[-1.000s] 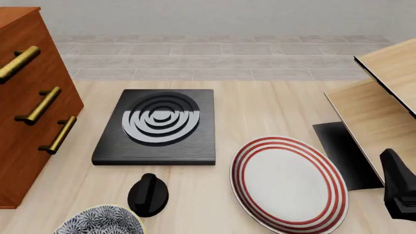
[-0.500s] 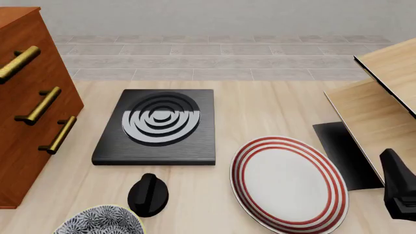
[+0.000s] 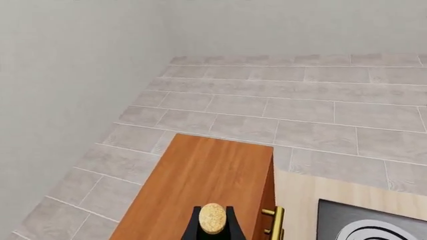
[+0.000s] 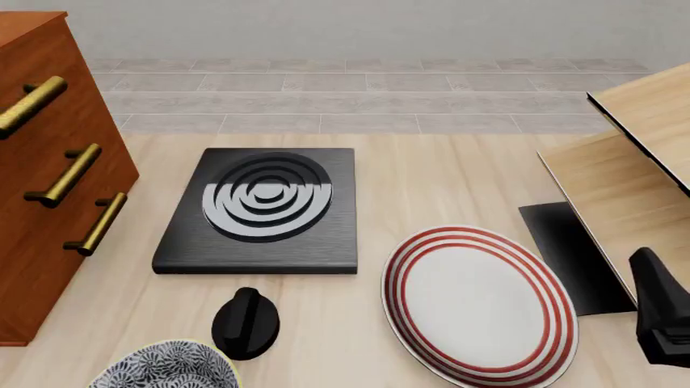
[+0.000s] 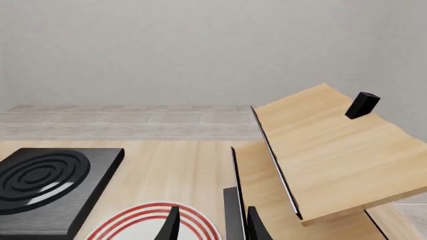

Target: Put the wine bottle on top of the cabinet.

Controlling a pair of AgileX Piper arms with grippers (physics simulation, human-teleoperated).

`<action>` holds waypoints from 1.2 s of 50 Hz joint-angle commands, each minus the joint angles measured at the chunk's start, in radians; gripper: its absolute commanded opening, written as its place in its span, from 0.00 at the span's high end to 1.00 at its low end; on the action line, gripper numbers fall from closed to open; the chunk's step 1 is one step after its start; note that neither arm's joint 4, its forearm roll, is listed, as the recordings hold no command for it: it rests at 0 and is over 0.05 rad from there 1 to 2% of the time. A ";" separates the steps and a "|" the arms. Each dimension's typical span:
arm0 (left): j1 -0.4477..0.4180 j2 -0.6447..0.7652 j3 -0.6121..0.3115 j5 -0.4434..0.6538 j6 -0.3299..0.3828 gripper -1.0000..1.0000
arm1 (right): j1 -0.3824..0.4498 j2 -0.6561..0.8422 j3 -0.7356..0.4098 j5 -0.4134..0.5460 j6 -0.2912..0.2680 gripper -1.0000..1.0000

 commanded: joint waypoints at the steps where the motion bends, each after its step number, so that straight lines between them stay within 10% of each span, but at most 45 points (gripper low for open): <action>1: -0.003 0.041 0.108 0.057 0.016 1.00 | 0.001 -0.001 0.001 -0.003 -0.002 0.00; 8: -0.014 0.036 0.110 0.064 0.017 1.00 | 0.001 -0.001 0.001 -0.003 -0.003 0.00; 9: -0.014 0.035 0.110 0.063 0.015 0.00 | 0.001 -0.001 0.001 -0.003 -0.003 0.00; 60: 0.014 -0.026 0.063 0.097 0.037 0.00 | 0.004 0.001 -0.007 -0.002 -0.009 0.00</action>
